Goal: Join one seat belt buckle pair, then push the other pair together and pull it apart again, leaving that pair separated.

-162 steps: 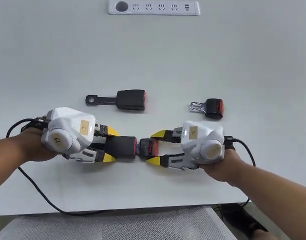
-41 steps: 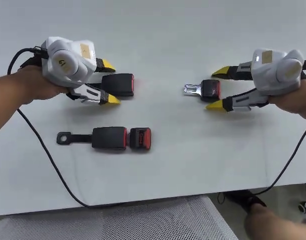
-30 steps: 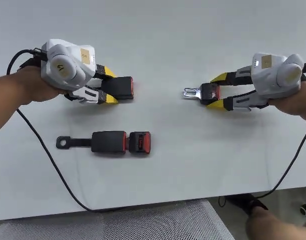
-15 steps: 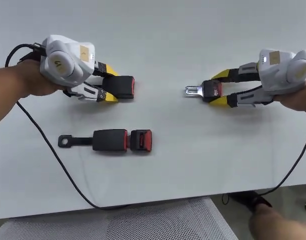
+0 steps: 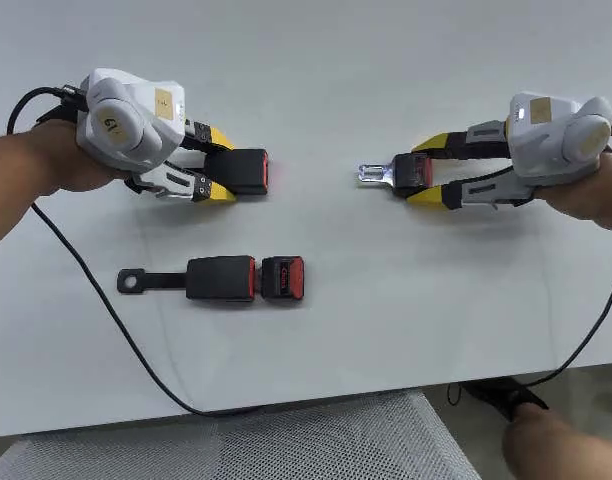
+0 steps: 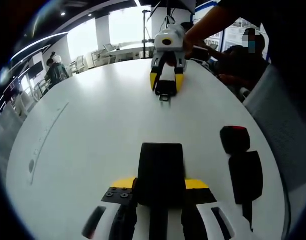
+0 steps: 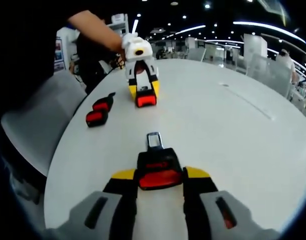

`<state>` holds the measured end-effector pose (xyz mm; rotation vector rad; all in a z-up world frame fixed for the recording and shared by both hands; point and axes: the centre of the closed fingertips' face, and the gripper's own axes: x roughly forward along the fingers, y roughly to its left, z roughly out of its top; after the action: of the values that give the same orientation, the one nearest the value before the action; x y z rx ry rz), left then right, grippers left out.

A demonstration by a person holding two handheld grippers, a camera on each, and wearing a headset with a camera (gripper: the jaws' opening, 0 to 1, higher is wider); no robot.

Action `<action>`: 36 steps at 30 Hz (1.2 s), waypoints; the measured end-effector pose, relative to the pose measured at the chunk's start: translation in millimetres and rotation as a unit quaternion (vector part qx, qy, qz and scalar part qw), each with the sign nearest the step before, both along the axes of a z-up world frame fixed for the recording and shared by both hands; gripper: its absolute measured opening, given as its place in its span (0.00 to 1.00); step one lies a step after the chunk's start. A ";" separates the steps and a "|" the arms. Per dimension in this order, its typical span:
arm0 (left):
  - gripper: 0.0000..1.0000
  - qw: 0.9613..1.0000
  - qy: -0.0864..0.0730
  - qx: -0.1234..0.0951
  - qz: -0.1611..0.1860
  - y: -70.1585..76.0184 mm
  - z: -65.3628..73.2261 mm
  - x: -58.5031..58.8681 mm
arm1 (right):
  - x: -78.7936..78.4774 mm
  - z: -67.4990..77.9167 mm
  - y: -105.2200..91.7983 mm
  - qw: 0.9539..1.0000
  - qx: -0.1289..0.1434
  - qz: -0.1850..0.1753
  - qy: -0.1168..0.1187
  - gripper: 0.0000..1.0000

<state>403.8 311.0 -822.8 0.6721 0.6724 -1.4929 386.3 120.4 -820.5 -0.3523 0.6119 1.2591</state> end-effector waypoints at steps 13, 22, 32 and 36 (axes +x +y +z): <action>0.35 1.000 0.003 0.001 0.007 -0.8 -1.0 1.6 | 12.3 1.6 30.4 1.000 0.016 0.000 -0.001 0.35; 0.35 1.000 0.004 0.005 0.009 -1.3 -1.7 2.4 | 18.2 -0.2 58.7 1.000 0.021 0.002 -0.002 0.35; 0.35 1.000 0.003 0.014 0.012 -1.6 -1.8 2.6 | 15.5 -2.3 93.2 1.000 0.026 0.007 -0.007 0.35; 0.35 1.000 0.003 0.015 0.012 -1.5 -1.8 2.6 | 13.5 -3.0 104.9 1.000 0.024 0.009 -0.013 0.35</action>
<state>406.4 309.4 -824.6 0.6805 0.7075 -1.4662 399.8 225.3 -823.6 -0.3341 0.5571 1.2831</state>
